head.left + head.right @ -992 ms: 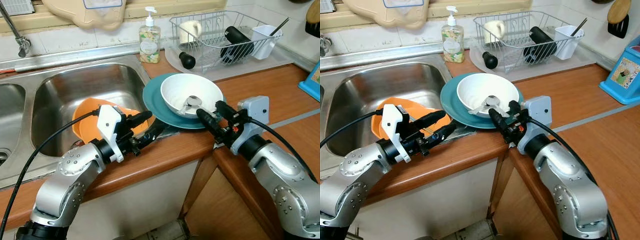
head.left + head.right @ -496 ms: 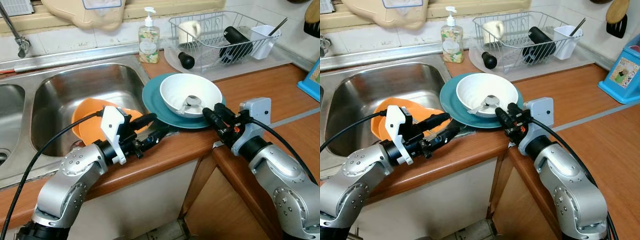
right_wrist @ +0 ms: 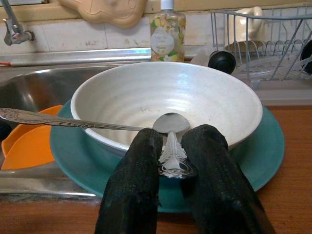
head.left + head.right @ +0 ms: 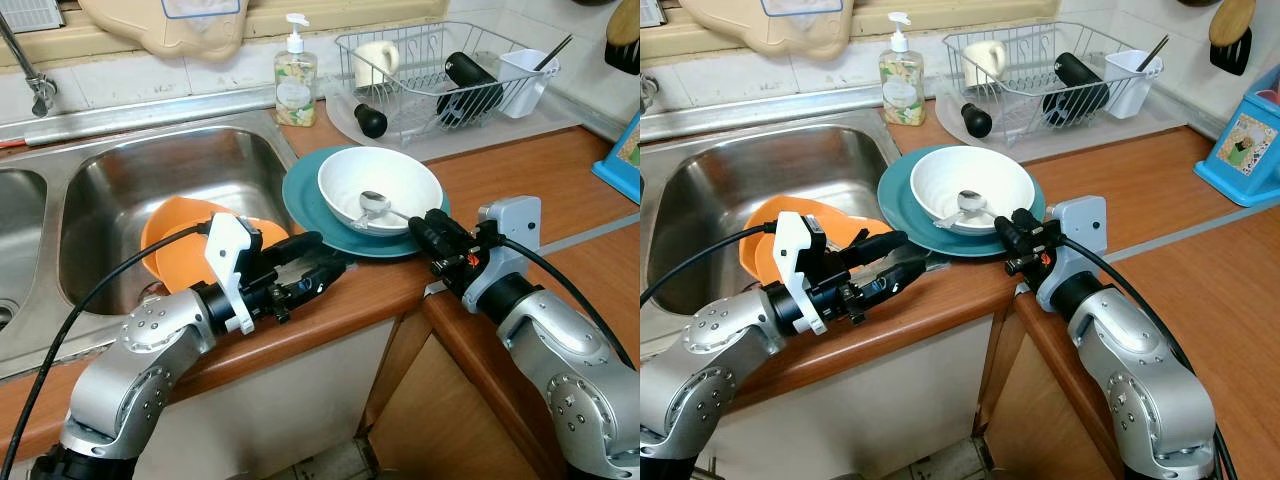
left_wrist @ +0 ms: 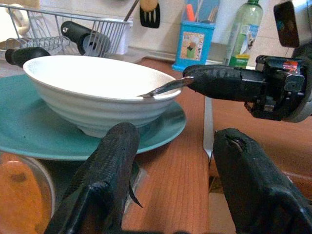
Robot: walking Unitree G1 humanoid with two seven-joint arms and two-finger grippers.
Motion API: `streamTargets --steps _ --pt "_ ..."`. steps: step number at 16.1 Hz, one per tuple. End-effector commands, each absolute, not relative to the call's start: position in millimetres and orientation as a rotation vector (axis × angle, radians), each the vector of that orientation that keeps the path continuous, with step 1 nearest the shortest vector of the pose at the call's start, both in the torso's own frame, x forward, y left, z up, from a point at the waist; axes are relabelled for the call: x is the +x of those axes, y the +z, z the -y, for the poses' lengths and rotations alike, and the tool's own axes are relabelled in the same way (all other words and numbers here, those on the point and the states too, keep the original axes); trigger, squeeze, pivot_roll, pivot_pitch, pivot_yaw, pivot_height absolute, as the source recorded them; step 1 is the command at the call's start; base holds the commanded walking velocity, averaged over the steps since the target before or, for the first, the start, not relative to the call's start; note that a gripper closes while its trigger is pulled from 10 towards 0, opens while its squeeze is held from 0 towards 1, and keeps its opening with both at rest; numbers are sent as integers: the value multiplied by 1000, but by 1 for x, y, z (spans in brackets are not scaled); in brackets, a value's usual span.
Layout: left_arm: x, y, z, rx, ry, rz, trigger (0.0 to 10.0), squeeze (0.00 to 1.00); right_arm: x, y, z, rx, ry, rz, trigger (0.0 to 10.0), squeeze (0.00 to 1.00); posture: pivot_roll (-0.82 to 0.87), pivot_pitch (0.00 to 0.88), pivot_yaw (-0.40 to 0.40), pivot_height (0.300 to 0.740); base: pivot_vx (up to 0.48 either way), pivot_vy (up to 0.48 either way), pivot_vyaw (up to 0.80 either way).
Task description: Kitchen organization
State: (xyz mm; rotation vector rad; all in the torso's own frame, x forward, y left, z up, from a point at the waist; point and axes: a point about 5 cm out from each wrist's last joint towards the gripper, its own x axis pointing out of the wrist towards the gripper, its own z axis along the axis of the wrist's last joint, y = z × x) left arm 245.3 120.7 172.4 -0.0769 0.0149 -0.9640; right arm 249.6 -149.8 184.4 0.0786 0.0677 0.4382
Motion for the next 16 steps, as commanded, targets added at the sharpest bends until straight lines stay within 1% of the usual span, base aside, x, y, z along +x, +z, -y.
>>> streamTargets --steps 1,2,3,5,7,9,10,11,12,16 --pt "244 179 -119 -35 -971 11 10000 0 250 190 153 73 430 -56 0 0 -151 0 30 740 0 0 0" --pt "247 181 -119 1 -951 17 10000 0 250 193 154 71 429 -43 0 0 -151 0 30 740 0 0 0" --pt "254 183 -121 100 -917 21 10000 0 252 203 156 64 435 -11 0 0 -150 0 31 740 0 0 0" --pt "261 188 -121 188 -907 48 10000 0 255 212 156 42 458 18 0 0 -151 0 34 740 0 0 0" --pt "271 204 -116 335 -924 133 10000 0 258 231 149 2 537 67 0 0 -153 0 36 740 0 0 0" --pt "278 211 -114 423 -929 186 10000 0 257 239 143 -11 591 87 0 0 -155 0 38 740 0 0 0" --pt "280 214 -114 441 -929 204 9333 0 256 241 140 -14 612 91 0 0 -155 0 40 740 0 0 0" --pt "285 217 -113 486 -927 227 2118 0 255 244 133 -15 651 95 0 0 -157 0 45 740 0 0 0" --pt "287 216 -113 517 -928 225 0 0 254 245 130 -13 669 95 0 0 -157 0 46 740 0 0 0" --pt "301 218 -108 646 -916 257 0 0 250 247 110 2 763 89 0 0 -151 0 46 740 0 0 0"
